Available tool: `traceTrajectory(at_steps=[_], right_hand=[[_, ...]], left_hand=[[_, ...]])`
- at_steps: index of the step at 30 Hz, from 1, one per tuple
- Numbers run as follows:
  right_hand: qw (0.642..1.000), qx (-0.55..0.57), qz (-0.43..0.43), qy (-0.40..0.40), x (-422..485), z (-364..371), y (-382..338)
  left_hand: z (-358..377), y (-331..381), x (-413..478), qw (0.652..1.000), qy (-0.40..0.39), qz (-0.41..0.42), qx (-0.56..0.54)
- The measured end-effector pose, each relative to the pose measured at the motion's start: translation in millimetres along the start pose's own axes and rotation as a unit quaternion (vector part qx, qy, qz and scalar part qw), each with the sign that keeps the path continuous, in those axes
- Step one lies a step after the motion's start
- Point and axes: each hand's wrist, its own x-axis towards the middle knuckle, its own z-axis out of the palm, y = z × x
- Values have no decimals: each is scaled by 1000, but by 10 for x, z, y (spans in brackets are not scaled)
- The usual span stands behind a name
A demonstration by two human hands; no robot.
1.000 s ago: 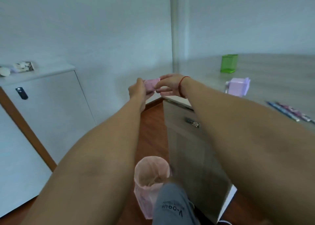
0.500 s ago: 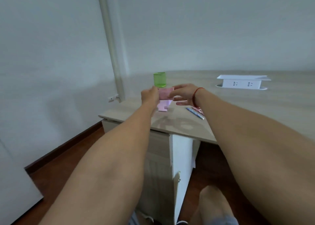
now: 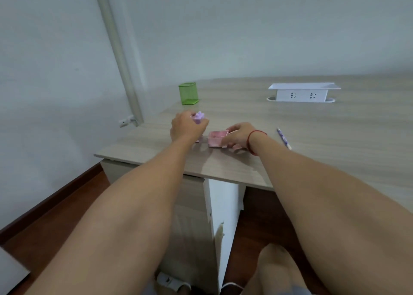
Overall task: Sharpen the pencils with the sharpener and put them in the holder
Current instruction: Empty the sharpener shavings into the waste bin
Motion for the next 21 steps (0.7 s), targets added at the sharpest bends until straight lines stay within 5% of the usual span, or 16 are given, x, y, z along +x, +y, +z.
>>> traceTrajectory(at_steps=[21], right_hand=[[999, 45, -10, -9, 220, 348, -132]], left_hand=[[-120, -179, 148, 997, 35, 22, -62]])
